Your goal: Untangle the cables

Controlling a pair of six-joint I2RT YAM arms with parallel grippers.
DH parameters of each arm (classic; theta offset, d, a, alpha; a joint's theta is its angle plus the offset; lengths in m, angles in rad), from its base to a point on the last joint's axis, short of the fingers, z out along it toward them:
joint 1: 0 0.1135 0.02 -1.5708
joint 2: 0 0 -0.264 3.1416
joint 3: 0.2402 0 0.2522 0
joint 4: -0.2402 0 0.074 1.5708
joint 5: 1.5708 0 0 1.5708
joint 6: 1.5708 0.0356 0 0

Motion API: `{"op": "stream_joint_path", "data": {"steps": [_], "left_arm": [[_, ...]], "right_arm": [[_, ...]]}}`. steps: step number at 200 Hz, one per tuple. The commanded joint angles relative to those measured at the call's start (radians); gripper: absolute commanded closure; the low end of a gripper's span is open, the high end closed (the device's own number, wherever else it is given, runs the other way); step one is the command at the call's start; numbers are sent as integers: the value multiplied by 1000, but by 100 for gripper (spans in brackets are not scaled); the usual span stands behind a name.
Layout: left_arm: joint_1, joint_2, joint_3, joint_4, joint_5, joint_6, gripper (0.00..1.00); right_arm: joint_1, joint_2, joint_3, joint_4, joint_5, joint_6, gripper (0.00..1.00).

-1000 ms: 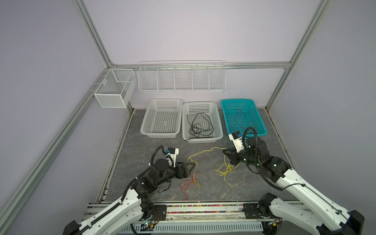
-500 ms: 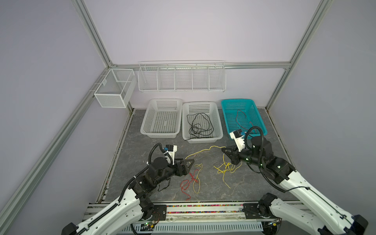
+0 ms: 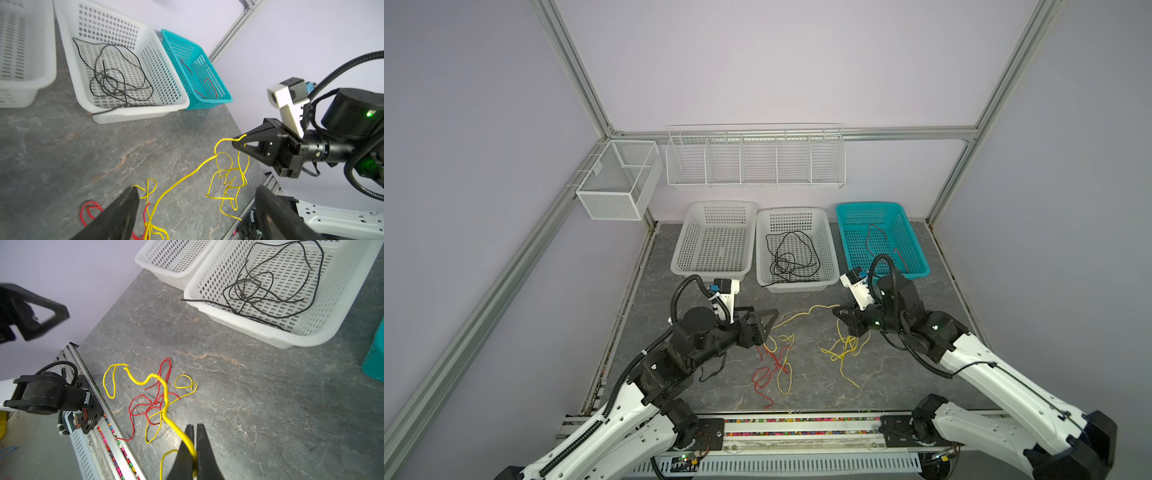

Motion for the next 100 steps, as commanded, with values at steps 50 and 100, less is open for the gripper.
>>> {"op": "stream_joint_path", "data": {"steps": [50, 100], "left_arm": [[1, 235, 171, -234, 162, 195, 21], [-7, 316, 195, -203, 301, 217, 28]], "right_arm": [[107, 24, 93, -40, -57, -105, 94], [150, 29, 98, -14, -105, -118, 93]]}}
